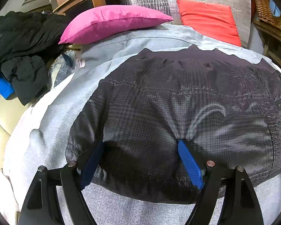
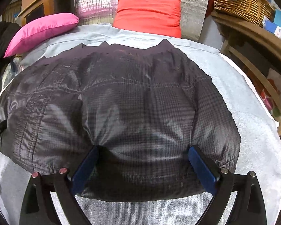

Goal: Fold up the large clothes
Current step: 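Release the jacket and lift both tools above the folded bundle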

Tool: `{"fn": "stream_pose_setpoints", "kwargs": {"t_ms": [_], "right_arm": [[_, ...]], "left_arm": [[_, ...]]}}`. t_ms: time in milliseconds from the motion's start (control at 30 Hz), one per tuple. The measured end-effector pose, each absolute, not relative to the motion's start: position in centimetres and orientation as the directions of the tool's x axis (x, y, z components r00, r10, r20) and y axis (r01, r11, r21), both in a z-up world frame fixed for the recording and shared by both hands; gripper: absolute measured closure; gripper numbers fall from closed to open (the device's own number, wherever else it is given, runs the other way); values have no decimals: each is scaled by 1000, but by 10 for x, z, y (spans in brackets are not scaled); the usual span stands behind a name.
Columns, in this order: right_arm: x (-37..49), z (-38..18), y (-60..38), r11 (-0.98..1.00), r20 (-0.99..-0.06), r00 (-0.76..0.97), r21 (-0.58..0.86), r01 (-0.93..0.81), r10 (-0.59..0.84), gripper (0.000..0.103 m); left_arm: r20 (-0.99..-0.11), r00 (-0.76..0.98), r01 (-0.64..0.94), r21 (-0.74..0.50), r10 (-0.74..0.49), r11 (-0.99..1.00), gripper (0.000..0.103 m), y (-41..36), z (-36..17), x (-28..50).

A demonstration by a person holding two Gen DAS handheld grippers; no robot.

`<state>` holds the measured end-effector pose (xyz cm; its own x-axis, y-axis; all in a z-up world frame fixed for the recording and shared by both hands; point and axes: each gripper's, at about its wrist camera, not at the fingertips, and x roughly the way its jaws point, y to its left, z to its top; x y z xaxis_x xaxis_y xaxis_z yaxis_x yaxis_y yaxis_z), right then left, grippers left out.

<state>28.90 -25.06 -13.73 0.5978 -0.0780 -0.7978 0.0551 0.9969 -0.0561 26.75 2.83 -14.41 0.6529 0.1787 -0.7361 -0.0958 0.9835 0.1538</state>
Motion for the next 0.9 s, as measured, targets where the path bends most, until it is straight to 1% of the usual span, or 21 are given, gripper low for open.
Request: {"fn": "stream_pose_setpoints", "kwargs": {"t_ms": [33, 100, 167, 233, 267, 300, 367, 400, 467, 533, 567, 667, 733, 767, 800, 833, 867, 900], "right_arm": [[289, -136, -252, 997, -800, 595, -47, 54, -70, 4], [286, -123, -262, 998, -792, 610, 14, 54, -22, 4], [272, -108, -282, 989, -756, 652, 126, 75, 47, 4], [257, -99, -306, 970, -733, 675, 212, 114, 81, 4], [248, -96, -324, 953, -722, 685, 268, 143, 100, 4], [241, -96, -339, 935, -714, 690, 316, 163, 121, 4], [230, -96, -379, 885, -681, 709, 428, 183, 183, 4], [232, -95, -391, 883, -682, 708, 432, 186, 184, 4], [246, -94, -417, 883, -692, 699, 427, 196, 180, 0], [271, -104, -431, 864, -704, 661, 475, 165, 261, 0], [287, -111, -433, 861, -729, 623, 479, 171, 282, 0], [329, -131, -435, 848, -756, 551, 508, 153, 353, 0], [343, -138, -430, 840, -751, 539, 526, 136, 383, 0], [350, -144, -424, 831, -748, 516, 543, 116, 417, 0], [355, -152, -418, 831, -767, 472, 544, 120, 434, 0], [362, -159, -409, 837, -787, 431, 535, 118, 442, 8], [363, -159, -401, 845, -788, 424, 527, 92, 446, 39], [365, -158, -391, 844, -784, 408, 534, 59, 467, 51]], "left_arm": [[-740, 650, -92, 149, 173, 984, 21, 29, -143, 268], [-745, 651, -82, 120, 144, 989, 21, 34, -135, 267], [-742, 661, -77, 75, 107, 994, 21, 41, -125, 262], [-717, 695, -66, 17, 58, 998, 21, 53, -111, 254], [-699, 715, -58, -27, 23, 998, 19, 65, -104, 249], [-690, 723, -52, -75, -14, 996, 15, 79, -98, 248], [-697, 714, -58, -154, -67, 986, 8, 107, -93, 256], [-710, 700, -67, -181, -83, 981, 8, 121, -92, 265], [-751, 649, -73, -222, -122, 972, 8, 145, -99, 289], [-788, 591, -59, -256, -173, 965, 8, 159, -109, 316], [-792, 579, -48, -267, -191, 963, 8, 161, -113, 325], [-799, 530, 6, -332, -285, 943, 8, 158, -124, 349], [-809, 486, 21, -367, -330, 930, 8, 152, -137, 360], [-831, 437, 23, -371, -343, 928, 8, 145, -148, 366], [-843, 411, 19, -372, -346, 928, 11, 140, -155, 369], [-837, 411, 29, -383, -361, 923, 30, 135, -158, 370], [-829, 422, 53, -382, -367, 923, 43, 129, -157, 369], [-830, 419, 49, -385, -369, 922, 66, 125, -154, 369]]}}
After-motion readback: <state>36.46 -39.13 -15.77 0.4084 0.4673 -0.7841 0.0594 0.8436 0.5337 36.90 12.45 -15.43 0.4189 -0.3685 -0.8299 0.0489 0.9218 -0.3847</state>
